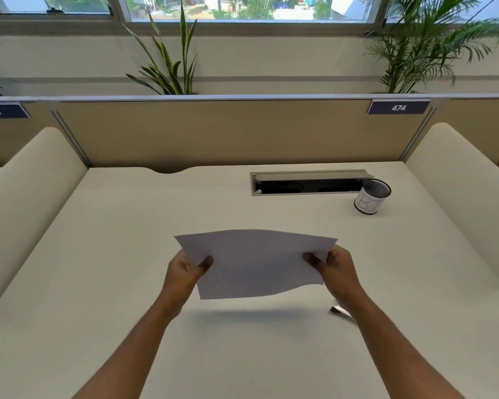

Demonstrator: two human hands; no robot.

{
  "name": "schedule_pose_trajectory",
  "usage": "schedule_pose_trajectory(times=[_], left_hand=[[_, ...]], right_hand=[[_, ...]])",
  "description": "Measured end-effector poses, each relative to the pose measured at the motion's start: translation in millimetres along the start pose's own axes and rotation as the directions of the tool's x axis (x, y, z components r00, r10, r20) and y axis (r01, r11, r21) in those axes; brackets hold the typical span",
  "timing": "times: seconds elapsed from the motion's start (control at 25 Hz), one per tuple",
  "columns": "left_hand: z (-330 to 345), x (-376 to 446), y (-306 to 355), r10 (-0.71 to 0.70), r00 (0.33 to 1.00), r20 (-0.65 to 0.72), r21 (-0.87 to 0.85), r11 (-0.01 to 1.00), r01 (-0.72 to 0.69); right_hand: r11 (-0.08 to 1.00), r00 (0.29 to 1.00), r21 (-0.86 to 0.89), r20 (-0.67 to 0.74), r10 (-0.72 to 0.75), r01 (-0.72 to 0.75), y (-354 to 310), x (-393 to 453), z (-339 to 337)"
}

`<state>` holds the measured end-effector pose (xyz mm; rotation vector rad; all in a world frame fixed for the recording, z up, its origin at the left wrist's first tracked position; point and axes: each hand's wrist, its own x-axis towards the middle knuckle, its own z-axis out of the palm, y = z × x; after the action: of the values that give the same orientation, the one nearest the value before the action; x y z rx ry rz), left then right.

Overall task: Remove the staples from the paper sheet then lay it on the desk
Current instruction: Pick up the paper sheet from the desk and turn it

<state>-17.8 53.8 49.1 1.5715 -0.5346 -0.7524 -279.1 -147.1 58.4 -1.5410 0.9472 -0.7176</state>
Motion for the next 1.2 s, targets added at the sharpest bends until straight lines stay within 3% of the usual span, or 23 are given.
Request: schedule_pose_trajectory(times=[0.12, 0.28, 0.48, 0.56, 0.68, 0.76, 0.8, 0.88, 0.96, 1.04, 1.12, 1.2], left_hand=[[15, -6, -4, 0.000, 0.994, -0.110, -0.030, 1.000, -0.003], [26, -21, -25, 0.089, 0.966, -0.244, 0.101, 0.993, -0.066], [24, -31, -71, -0.019, 0.978, -0.206, 0.181, 0.982, 0.058], [27, -30, -73, -0.023, 0.969, -0.245, 0.212, 0.974, 0.076], [20, -17, -50, 0.161, 0.956, -0.245, 0.388, 0.920, -0.055], [9, -3, -29, 0.331, 0.932, -0.148, 0.570, 0.798, -0.193], [5, 4, -19, 0.373, 0.925, -0.077, 0.626, 0.740, -0.246], [4, 14, 0, 0.388, 0.920, 0.058, 0.665, 0.673, -0.326], [12, 19, 18, 0.465, 0.870, 0.164, 0.693, 0.573, -0.437], [21, 19, 31, 0.610, 0.767, 0.196, 0.716, 0.445, -0.537], [24, 15, 31, 0.683, 0.729, 0.052, 0.755, 0.451, -0.477], [24, 11, 21, 0.620, 0.760, -0.193, 0.679, 0.644, -0.353]], right_hand=[[1.000, 0.997, 0.018, -0.080, -0.010, 0.011, 11, -5, 15], [0.996, 0.969, -0.017, -0.232, 0.080, -0.087, 37, -14, 33], [0.945, 0.971, -0.239, -0.144, 0.192, -0.223, 91, -29, 43], [0.943, 0.964, -0.228, -0.164, 0.209, -0.243, 92, -31, 42], [0.990, 0.956, -0.036, -0.265, 0.124, -0.138, 63, -25, 32], [0.986, 0.934, -0.166, -0.353, -0.063, 0.004, 39, -12, 19], [0.944, 0.930, -0.314, -0.306, -0.204, 0.104, 27, -5, 15], [0.789, 0.911, -0.529, -0.071, -0.407, 0.312, 4, 6, 16], [0.703, 0.898, -0.591, 0.089, -0.431, 0.396, -9, 14, 28], [0.744, 0.922, -0.566, 0.083, -0.378, 0.356, -11, 17, 36], [0.872, 0.968, -0.436, 0.000, -0.250, 0.225, -7, 16, 38], [0.965, 0.992, -0.249, -0.069, -0.108, 0.087, -1, 10, 34]])
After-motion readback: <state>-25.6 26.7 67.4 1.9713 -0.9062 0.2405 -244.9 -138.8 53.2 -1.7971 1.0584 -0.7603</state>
